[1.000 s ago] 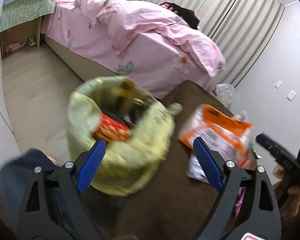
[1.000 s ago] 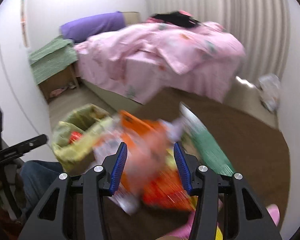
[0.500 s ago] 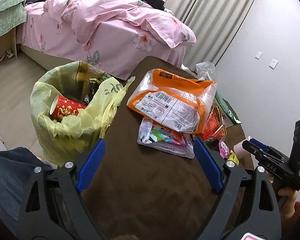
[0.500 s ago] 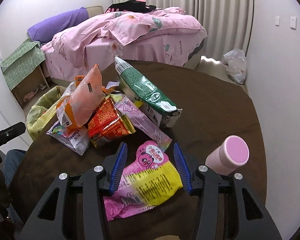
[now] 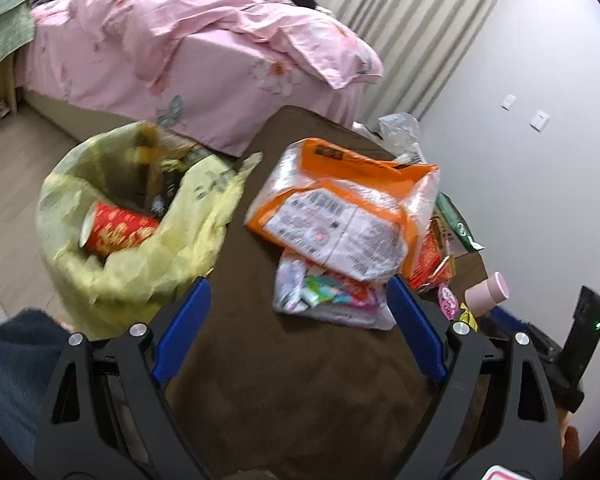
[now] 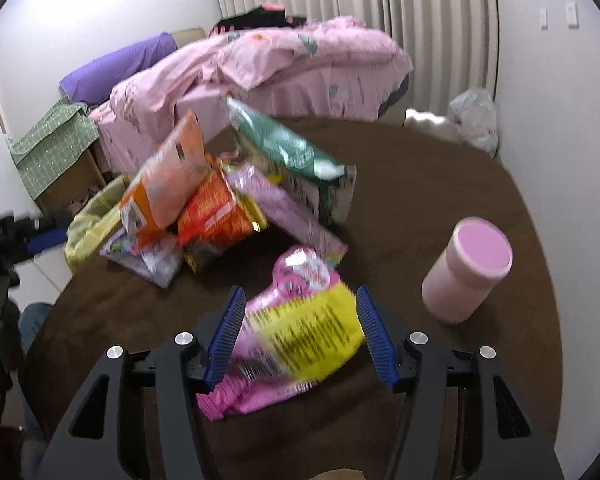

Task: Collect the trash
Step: 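Move both tools back over the table toward the snack wrappers, then grasp the orange air-cushion bag with the left tool while the right tool grasps the green milk carton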

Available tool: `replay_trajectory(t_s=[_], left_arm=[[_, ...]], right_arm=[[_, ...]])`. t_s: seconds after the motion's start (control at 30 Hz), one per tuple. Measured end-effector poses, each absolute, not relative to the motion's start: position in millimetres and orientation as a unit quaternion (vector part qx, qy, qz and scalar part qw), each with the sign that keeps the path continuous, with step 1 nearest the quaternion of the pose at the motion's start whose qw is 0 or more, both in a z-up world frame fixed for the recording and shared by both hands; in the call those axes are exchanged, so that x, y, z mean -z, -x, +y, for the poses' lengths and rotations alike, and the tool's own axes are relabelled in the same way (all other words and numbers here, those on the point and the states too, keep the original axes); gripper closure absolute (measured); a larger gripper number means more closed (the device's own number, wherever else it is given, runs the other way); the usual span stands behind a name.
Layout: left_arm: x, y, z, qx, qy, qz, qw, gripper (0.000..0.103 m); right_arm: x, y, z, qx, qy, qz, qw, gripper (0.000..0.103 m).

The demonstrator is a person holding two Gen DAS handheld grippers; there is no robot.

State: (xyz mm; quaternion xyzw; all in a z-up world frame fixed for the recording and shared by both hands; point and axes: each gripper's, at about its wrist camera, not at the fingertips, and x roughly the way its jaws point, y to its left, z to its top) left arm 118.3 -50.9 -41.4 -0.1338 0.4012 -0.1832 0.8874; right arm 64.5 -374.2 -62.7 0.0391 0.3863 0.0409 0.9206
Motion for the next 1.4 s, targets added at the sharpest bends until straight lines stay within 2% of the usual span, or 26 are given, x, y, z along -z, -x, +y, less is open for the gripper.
replay_trajectory(t_s=[0.43, 0.7, 0.9, 0.97, 1.0, 1.1, 1.23, 1.4], left_arm=[[37, -151, -106, 0.196, 0.043, 0.400, 0.894, 0.018], [31, -187, -93, 0.251, 0.052, 0.382, 0.888, 0.018], [49, -231, -95, 0.204, 0.021, 0.407, 0.890, 0.018], [61, -244, -94, 0.189, 0.027, 0.428, 0.883, 0.027], [68, -250, -93, 0.189, 0.038, 0.445, 0.875, 0.034], [74, -253, -88, 0.208, 0.085, 0.469, 0.854, 0.064], [54, -232, -93, 0.229, 0.076, 0.448, 0.861, 0.073], [27, -197, -90, 0.231, 0.064, 0.418, 0.876, 0.074]], right_arm=[[90, -60, -391, -0.045, -0.088, 0.405, 0.909, 0.048], [87, -62, -388, -0.046, -0.090, 0.399, 0.911, 0.048], [83, -59, -385, -0.039, -0.076, 0.402, 0.912, 0.048], [83, -55, -384, -0.038, -0.066, 0.405, 0.911, 0.048], [83, -53, -384, -0.038, -0.065, 0.407, 0.910, 0.048], [82, -47, -387, -0.028, -0.063, 0.411, 0.909, 0.048], [76, -43, -389, -0.025, -0.064, 0.403, 0.913, 0.048], [73, -50, -387, -0.016, -0.085, 0.401, 0.912, 0.048]])
